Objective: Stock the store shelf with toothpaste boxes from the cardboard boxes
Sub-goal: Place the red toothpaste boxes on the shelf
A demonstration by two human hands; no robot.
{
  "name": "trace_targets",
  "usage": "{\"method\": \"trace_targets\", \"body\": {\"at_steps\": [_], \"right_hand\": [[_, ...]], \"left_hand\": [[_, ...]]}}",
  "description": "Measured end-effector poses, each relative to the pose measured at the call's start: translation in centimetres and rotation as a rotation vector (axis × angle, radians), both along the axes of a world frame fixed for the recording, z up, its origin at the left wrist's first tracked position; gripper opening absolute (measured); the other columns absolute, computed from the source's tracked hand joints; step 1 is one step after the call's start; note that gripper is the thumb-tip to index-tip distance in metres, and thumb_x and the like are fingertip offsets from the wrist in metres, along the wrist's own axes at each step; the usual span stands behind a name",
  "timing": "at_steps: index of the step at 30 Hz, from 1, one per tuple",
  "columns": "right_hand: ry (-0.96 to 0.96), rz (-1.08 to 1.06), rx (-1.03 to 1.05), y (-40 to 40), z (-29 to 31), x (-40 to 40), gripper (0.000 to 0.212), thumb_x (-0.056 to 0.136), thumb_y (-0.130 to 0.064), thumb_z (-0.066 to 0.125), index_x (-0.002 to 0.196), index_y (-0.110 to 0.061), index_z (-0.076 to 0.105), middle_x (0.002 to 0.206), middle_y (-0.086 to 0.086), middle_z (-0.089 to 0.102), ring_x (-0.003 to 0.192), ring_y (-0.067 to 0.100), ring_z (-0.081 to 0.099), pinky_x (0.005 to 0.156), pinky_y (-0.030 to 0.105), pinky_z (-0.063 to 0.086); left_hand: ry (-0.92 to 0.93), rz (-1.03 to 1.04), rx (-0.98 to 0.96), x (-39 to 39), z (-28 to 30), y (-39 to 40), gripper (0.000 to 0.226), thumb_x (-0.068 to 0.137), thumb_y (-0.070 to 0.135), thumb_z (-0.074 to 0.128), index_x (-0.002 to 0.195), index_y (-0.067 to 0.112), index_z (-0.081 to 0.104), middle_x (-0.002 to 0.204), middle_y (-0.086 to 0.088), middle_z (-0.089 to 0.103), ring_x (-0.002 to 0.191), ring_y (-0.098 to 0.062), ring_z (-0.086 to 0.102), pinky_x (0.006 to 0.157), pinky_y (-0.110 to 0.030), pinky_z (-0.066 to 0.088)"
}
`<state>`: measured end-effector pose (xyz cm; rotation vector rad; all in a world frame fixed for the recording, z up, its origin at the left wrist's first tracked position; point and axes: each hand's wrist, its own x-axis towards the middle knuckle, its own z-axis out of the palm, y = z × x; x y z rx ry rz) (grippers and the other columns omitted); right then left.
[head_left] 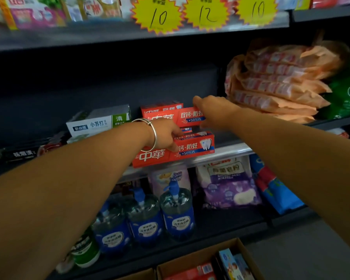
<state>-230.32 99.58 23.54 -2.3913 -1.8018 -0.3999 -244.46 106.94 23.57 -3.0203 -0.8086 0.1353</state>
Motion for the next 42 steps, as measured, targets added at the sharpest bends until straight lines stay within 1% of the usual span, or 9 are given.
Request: {"method": "trace_targets", "body": {"at_steps": [4,9,13,17,21,27,34,38,42], "right_hand": [[-0.007,-0.008,-0.019,3.4,0.3,1.7,0.060,0.085,-0.027,0.066,0.131,-0.010,0.033,0.132,0.012,0.051,0.117,0.030,0.054,0.100,0.044,0.041],[-0.025,0.015,-0.013,8.1,-0.6,3.9,0.060,0.087,-0.028,0.065,0.134,-0.010,0.031,0.133,0.011,0.051,0.119,0.028,0.053,0.102,0.045,0.038],[-0.074,0.022,-0.010,11.3,-1.8,5.5,0.062,0.087,-0.028,0.064,0.135,-0.012,0.029,0.135,0.009,0.050,0.123,0.028,0.049,0.105,0.047,0.034],[-0.074,0.026,0.019,13.5,-2.7,7.0,0.061,0.086,-0.028,0.065,0.135,-0.012,0.031,0.137,0.009,0.048,0.126,0.028,0.045,0.106,0.047,0.031],[-0.078,0.025,0.030,15.2,-3.6,8.5,0.066,0.087,-0.029,0.064,0.140,-0.015,0.028,0.140,0.008,0.044,0.130,0.027,0.040,0.107,0.046,0.030],[-0.132,0.026,0.036,17.4,-4.5,10.1,0.066,0.088,-0.029,0.061,0.145,-0.019,0.029,0.145,0.007,0.037,0.135,0.026,0.031,0.110,0.043,0.026],[-0.110,0.065,0.082,20.7,-5.4,11.2,0.062,0.090,-0.030,0.059,0.144,-0.020,0.032,0.144,0.007,0.039,0.134,0.026,0.034,0.111,0.041,0.026],[-0.082,0.079,0.114,22.2,-5.9,11.9,0.061,0.089,-0.029,0.062,0.143,-0.021,0.035,0.141,0.007,0.043,0.131,0.025,0.039,0.111,0.040,0.031],[-0.047,0.024,0.118,23.1,-6.4,12.1,0.064,0.087,-0.028,0.063,0.144,-0.025,0.034,0.142,0.006,0.043,0.133,0.027,0.036,0.110,0.046,0.032]], "left_hand": [[-0.017,0.027,0.007,0.9,0.3,2.9,0.055,0.088,0.027,0.063,0.139,0.018,0.044,0.135,-0.003,0.052,0.119,-0.021,0.050,0.098,-0.029,0.041],[-0.017,0.043,-0.007,2.4,-0.1,6.9,0.053,0.087,0.026,0.063,0.137,0.019,0.046,0.131,-0.001,0.055,0.116,-0.019,0.053,0.095,-0.028,0.042],[-0.021,0.050,-0.007,4.1,-1.2,9.5,0.054,0.087,0.027,0.063,0.138,0.019,0.045,0.132,-0.002,0.055,0.116,-0.020,0.053,0.098,-0.031,0.043],[-0.008,0.042,-0.002,5.9,-2.4,11.4,0.056,0.087,0.028,0.063,0.139,0.018,0.044,0.135,-0.003,0.052,0.119,-0.021,0.051,0.100,-0.032,0.043],[0.000,0.043,-0.022,7.4,-3.1,13.0,0.055,0.088,0.026,0.062,0.139,0.018,0.044,0.134,-0.003,0.052,0.119,-0.021,0.051,0.101,-0.035,0.044],[-0.003,0.040,-0.015,9.1,-4.0,15.0,0.052,0.087,0.026,0.063,0.136,0.017,0.047,0.132,-0.003,0.054,0.117,-0.021,0.053,0.100,-0.033,0.045],[-0.009,0.049,0.018,10.2,-5.3,17.2,0.056,0.088,0.027,0.063,0.139,0.016,0.044,0.135,-0.004,0.051,0.120,-0.022,0.050,0.100,-0.031,0.043],[-0.017,0.037,0.026,10.5,-5.5,18.0,0.056,0.088,0.028,0.062,0.139,0.017,0.043,0.136,-0.004,0.050,0.121,-0.021,0.050,0.100,-0.032,0.043],[-0.036,0.016,0.037,10.5,-5.6,18.5,0.056,0.086,0.029,0.065,0.137,0.017,0.045,0.133,-0.004,0.051,0.118,-0.021,0.051,0.099,-0.032,0.044]]}}
